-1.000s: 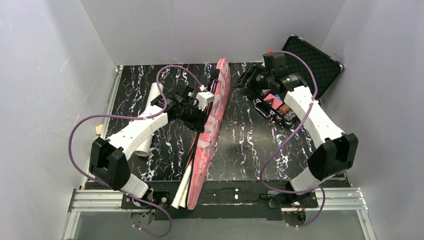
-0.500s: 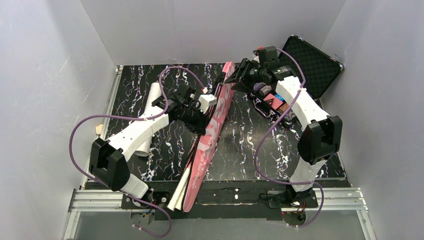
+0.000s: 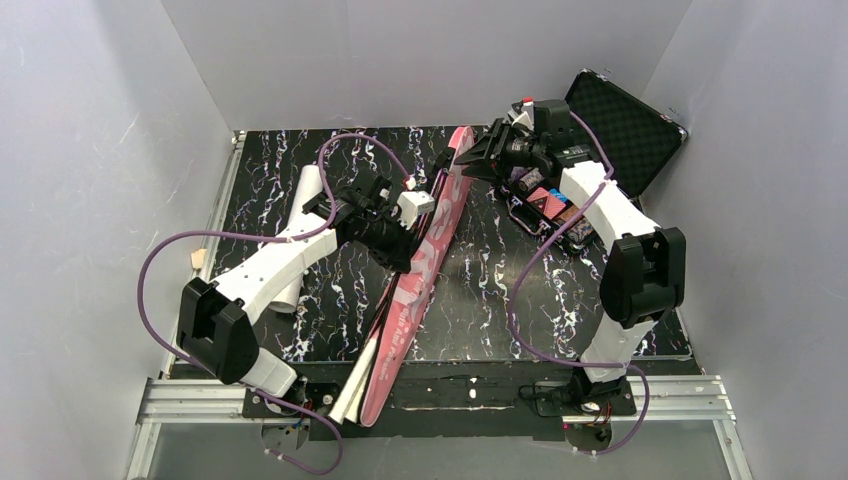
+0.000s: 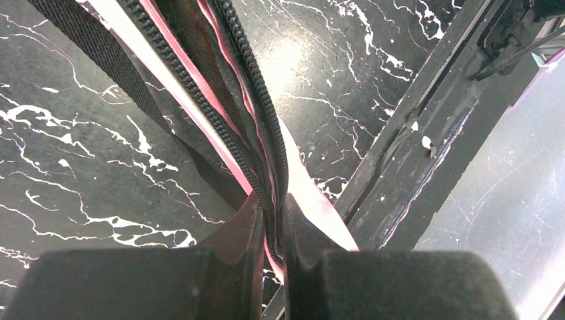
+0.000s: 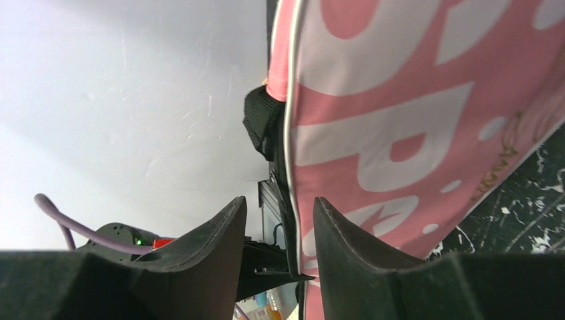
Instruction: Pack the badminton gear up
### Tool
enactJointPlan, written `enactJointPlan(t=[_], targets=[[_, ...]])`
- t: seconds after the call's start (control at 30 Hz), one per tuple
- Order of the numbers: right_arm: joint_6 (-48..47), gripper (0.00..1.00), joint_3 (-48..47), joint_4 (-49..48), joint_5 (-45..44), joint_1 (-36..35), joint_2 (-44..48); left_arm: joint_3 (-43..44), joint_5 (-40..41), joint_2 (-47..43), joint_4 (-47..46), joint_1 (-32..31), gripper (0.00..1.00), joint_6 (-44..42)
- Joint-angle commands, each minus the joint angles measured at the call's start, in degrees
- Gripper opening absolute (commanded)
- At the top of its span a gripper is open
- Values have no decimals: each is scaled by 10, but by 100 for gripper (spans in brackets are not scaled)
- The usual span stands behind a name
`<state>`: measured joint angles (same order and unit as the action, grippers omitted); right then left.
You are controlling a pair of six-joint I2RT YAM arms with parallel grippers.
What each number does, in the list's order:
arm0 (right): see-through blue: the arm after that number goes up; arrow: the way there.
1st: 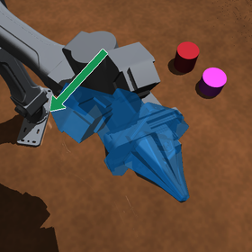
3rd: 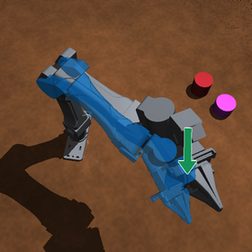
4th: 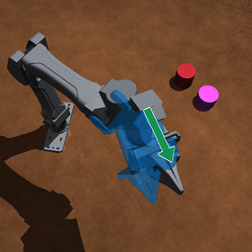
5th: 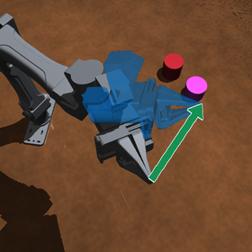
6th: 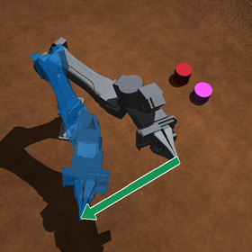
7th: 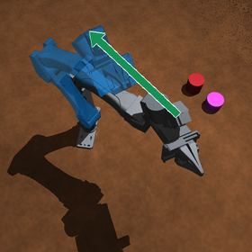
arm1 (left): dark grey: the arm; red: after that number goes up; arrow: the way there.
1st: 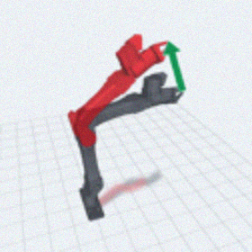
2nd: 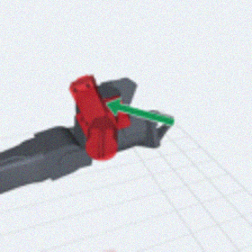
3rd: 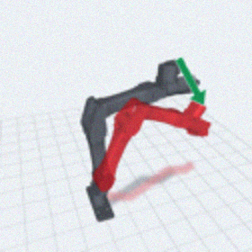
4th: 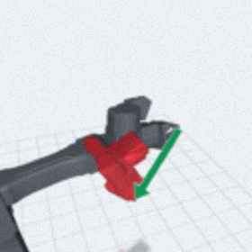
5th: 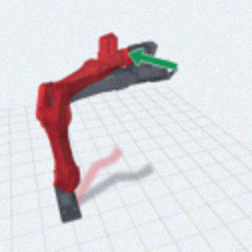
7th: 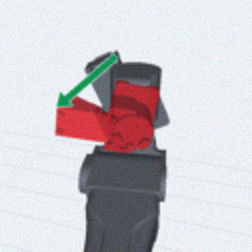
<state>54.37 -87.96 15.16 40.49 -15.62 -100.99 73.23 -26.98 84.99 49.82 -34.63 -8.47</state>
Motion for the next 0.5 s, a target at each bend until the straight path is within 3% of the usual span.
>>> enactJointPlan(t=[0.0,0.27,0.47], targets=[[25,48,19,-86,51,-3,1,23,-28,-39,2,-4,0,-13],[16,48,3,-70,65,-6,-23,27,-27,-37,2,-5,0,-14],[16,42,5,-71,68,-10,-26,30,-25,-33,3,-6,0,-16]])
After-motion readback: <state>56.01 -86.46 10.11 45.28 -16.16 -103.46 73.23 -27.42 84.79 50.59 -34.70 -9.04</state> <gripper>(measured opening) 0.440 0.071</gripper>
